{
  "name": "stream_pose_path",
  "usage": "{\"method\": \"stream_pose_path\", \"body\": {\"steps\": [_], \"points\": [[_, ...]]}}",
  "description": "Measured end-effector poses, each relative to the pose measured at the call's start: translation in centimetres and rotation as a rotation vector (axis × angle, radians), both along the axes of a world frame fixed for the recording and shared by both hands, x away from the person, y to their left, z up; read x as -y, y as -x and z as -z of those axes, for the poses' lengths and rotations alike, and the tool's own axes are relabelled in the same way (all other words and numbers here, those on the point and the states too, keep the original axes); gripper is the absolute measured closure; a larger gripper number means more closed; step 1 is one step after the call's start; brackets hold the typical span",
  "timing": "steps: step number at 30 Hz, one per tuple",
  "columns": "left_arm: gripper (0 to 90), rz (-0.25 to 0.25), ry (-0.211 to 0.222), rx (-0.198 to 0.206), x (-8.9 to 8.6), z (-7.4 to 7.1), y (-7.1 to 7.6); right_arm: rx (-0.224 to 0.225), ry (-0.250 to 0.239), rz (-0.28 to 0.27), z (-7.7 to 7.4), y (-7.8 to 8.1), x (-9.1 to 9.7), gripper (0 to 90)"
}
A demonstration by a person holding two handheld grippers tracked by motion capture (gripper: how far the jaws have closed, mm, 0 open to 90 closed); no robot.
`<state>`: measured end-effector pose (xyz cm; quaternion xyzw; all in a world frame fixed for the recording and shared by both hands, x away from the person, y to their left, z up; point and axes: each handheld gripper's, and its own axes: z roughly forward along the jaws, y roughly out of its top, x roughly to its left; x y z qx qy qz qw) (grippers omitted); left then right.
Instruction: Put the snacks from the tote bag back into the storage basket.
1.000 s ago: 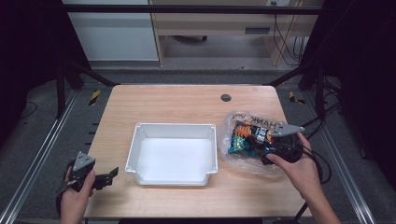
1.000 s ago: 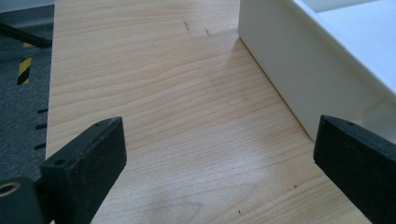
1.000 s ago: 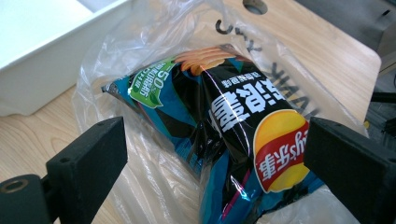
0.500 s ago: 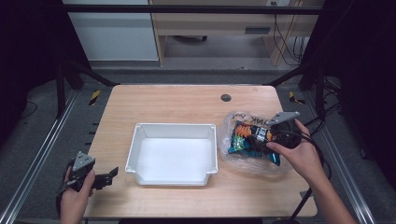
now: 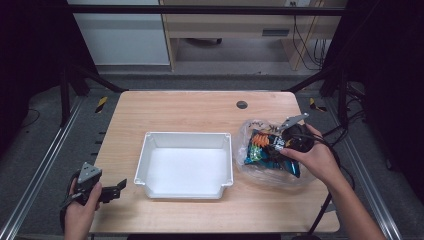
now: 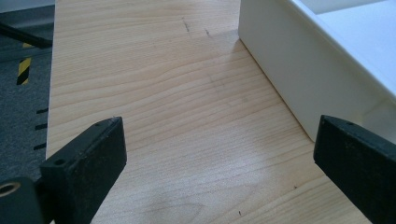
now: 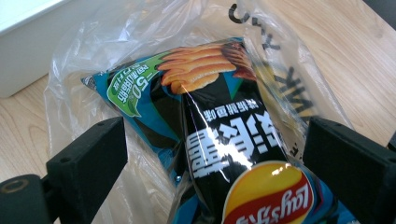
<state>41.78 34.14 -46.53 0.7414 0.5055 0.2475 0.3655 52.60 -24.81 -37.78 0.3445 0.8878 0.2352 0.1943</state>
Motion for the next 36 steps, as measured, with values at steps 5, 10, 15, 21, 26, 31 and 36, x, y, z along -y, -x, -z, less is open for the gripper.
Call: {"method": "stream_pose_path", "body": {"steps": [5,10,15,21,26,31,36], "points": [[2.4,0.0,0.002,-0.002,0.1,0.0,0.0,-0.008,0.014,-0.024,0.1,-0.9,-0.5,6.7],[2.4,0.001,-0.003,-0.002,0.0,0.1,0.0,-0.025,0.026,-0.041,0.4,-1.6,-0.7,7.1],[2.4,0.004,-0.003,-0.006,0.1,0.1,-0.1,-0.068,0.038,-0.053,0.9,-2.6,-0.6,7.5],[2.4,0.004,-0.003,-0.006,0.1,0.1,-0.1,-0.097,0.049,-0.06,1.4,-3.1,-0.7,7.7],[2.4,0.01,-0.007,-0.011,0.2,0.1,-0.1,-0.108,0.056,-0.066,1.8,-3.5,-0.6,7.9],[2.4,0.009,-0.005,-0.011,0.1,0.1,-0.1,-0.123,0.061,-0.072,2.4,-3.9,-0.5,8.0],[2.4,0.011,-0.01,-0.009,0.2,0.2,-0.2,-0.141,0.077,-0.085,2.8,-4.2,-0.6,7.2]]}}
